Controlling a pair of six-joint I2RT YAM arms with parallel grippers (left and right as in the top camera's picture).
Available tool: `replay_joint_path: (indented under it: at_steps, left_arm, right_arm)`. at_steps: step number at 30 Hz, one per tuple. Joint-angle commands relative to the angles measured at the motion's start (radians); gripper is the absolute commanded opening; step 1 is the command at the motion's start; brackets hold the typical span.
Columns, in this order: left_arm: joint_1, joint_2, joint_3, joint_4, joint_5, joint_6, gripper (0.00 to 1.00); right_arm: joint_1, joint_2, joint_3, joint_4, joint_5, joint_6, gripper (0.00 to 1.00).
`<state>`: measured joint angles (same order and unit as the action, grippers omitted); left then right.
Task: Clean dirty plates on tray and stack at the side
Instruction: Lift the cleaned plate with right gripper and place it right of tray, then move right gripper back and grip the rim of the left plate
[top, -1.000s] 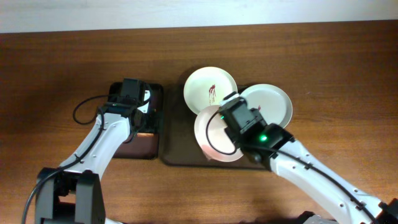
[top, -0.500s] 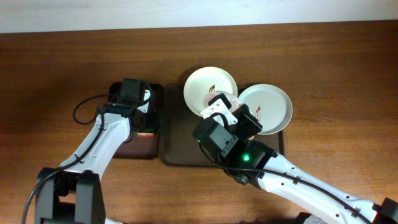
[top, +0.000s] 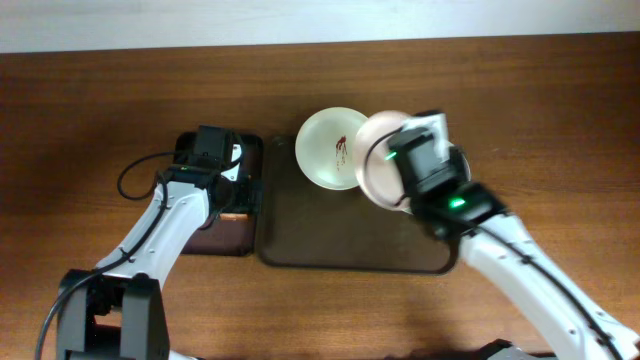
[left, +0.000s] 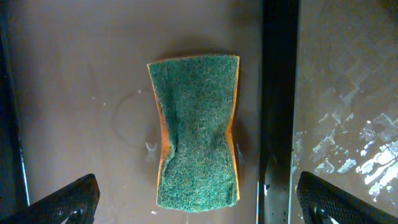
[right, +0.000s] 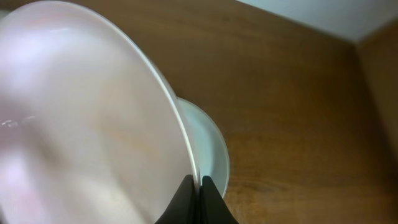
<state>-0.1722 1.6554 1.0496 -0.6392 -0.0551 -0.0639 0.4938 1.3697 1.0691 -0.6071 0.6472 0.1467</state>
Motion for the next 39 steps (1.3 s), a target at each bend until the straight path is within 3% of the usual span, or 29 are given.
replay_joint_path:
  at_steps: [1, 6, 8, 14, 23, 29, 33, 39]
  left_arm:
    - [0.003, -0.01, -0.002, 0.002, 0.014, 0.005, 1.0]
    - [0.003, -0.01, -0.002, 0.002, 0.014, 0.005, 1.0]
    - [0.003, -0.01, -0.002, 0.002, 0.014, 0.005, 1.0]
    - [0.003, -0.01, -0.002, 0.002, 0.014, 0.005, 1.0]
    - [0.003, -0.01, -0.002, 0.002, 0.014, 0.005, 1.0]
    - [0.003, -0.01, -0.002, 0.002, 0.014, 0.005, 1.0]
    - [0.003, -0.01, -0.002, 0.002, 0.014, 0.005, 1.0]
    - [0.003, -0.01, -0.002, 0.001, 0.014, 0.005, 1.0]
  right_arm:
    - [-0.304, -0.08, 0.076, -0.025, -0.385, 0.08, 0.04]
    - [-0.797, -0.06, 0.076, -0.059, -0.764, 0.11, 0.04]
    - [-0.978, -0.037, 0.075, -0.075, -0.805, 0.16, 0.04]
    - [-1.233, 0.135, 0.075, -0.085, -0.828, 0.162, 0.04]
    - [-1.247, 0.359, 0.075, -0.032, -0.824, 0.157, 0.04]
    - [-1.238, 0.359, 0.075, -0.008, -0.951, 0.129, 0.3]
    - [-1.118, 0.353, 0.077, 0.001, -1.045, 0.034, 0.36]
    - [-0.795, 0.338, 0.192, -0.041, -1.096, -0.181, 0.38]
